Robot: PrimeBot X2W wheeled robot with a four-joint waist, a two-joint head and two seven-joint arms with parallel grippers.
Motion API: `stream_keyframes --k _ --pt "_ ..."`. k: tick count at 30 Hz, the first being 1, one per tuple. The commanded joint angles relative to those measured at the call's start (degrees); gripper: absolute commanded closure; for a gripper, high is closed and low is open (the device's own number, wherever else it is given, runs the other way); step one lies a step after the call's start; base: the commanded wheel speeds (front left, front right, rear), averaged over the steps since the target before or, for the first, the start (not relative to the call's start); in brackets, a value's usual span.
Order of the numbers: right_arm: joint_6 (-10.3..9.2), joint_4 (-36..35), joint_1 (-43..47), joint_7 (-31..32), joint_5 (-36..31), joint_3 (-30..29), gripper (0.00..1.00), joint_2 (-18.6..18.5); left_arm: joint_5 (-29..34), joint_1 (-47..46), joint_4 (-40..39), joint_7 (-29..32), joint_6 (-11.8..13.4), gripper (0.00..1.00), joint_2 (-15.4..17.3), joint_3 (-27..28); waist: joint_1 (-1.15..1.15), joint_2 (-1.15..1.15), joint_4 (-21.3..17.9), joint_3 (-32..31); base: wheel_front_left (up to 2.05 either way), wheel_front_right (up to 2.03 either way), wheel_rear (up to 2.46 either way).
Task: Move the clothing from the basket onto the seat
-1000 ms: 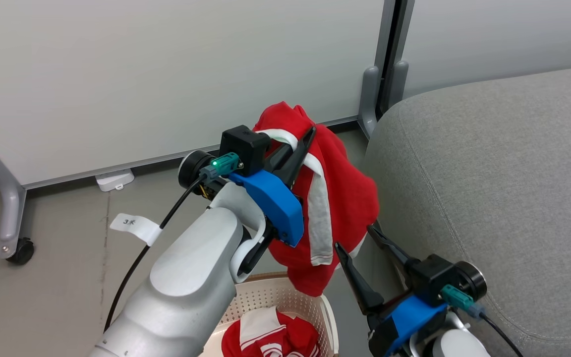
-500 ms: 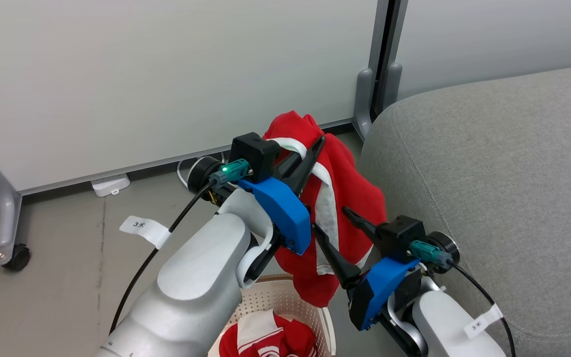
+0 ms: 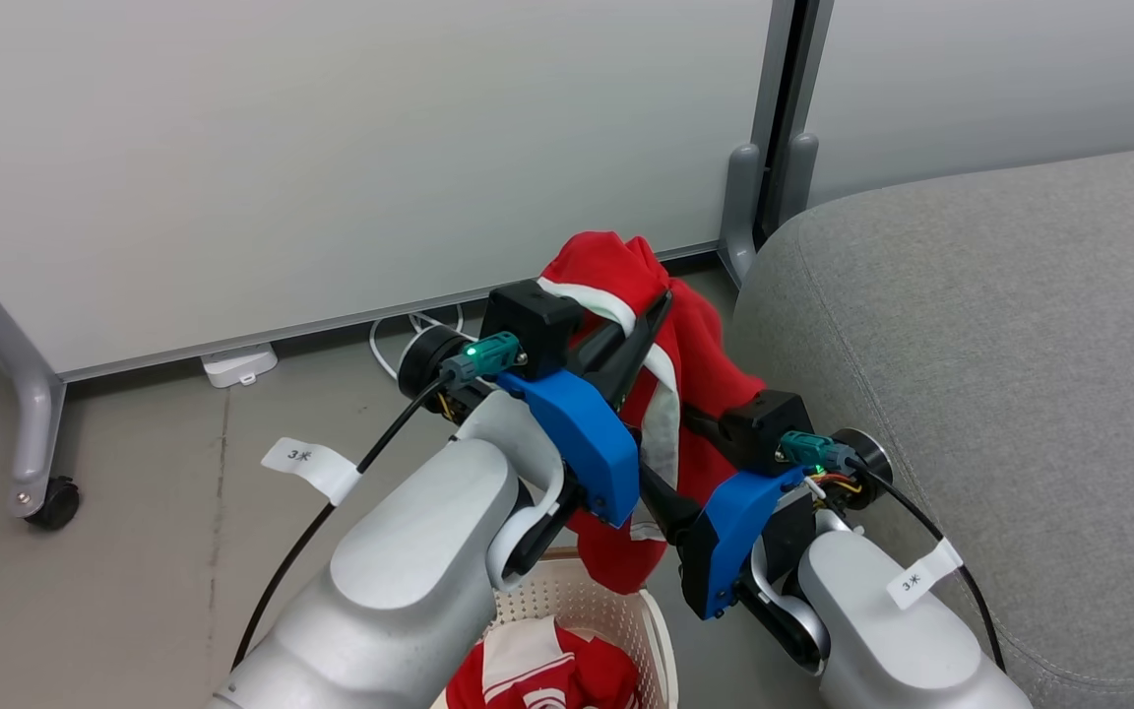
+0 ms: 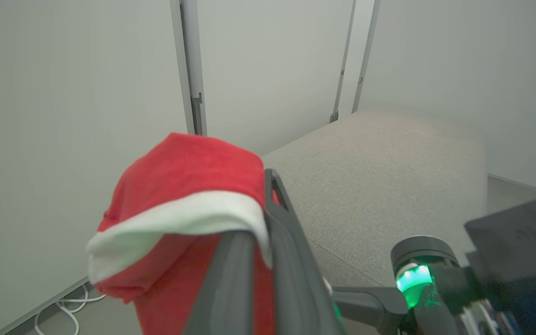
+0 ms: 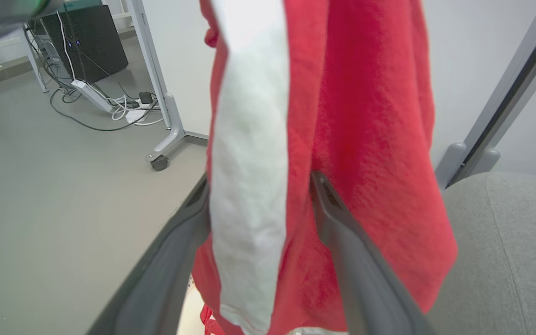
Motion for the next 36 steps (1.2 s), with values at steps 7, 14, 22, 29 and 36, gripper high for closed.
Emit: stream_keyframes --k 7,14,22,29,36 --pt "0.03 3.8 -2.8 -2.2 3.3 2.0 1.0 -0.2 -1.4 0.2 -0.2 -0.4 0.7 1.0 0.0 -1.2 0.0 0.0 0.4 -0.1 0.0 0.0 0.0" --pt "0.03 6.4 -3.8 -3.7 5.0 2.8 1.0 -0.2 -1.9 -0.4 0.4 -0.5 0.9 1.0 0.0 -1.7 0.0 0.0 0.2 -0.1 0.0 0.0 0.0" --pt "0.03 8.2 -4.5 -4.7 5.2 3.6 1.0 -0.2 -1.9 -0.9 1.1 -1.1 0.9 0.62 0.2 -2.0 0.0 0.0 0.1 -0.1 0.0 0.0 0.0" --pt "0.03 9.1 -4.1 -5.3 4.4 3.9 1.0 -0.2 -2.3 -0.6 1.9 -1.0 1.1 0.0 0.7 -1.9 0.0 0.0 0.0 0.0 0.0 0.0 0.0" --pt "0.03 9.3 -3.8 -5.4 4.2 3.5 1.0 -0.2 -2.7 0.6 2.1 -1.2 1.2 0.0 1.6 -2.2 0.0 0.0 0.0 0.1 0.0 0.0 0.0"
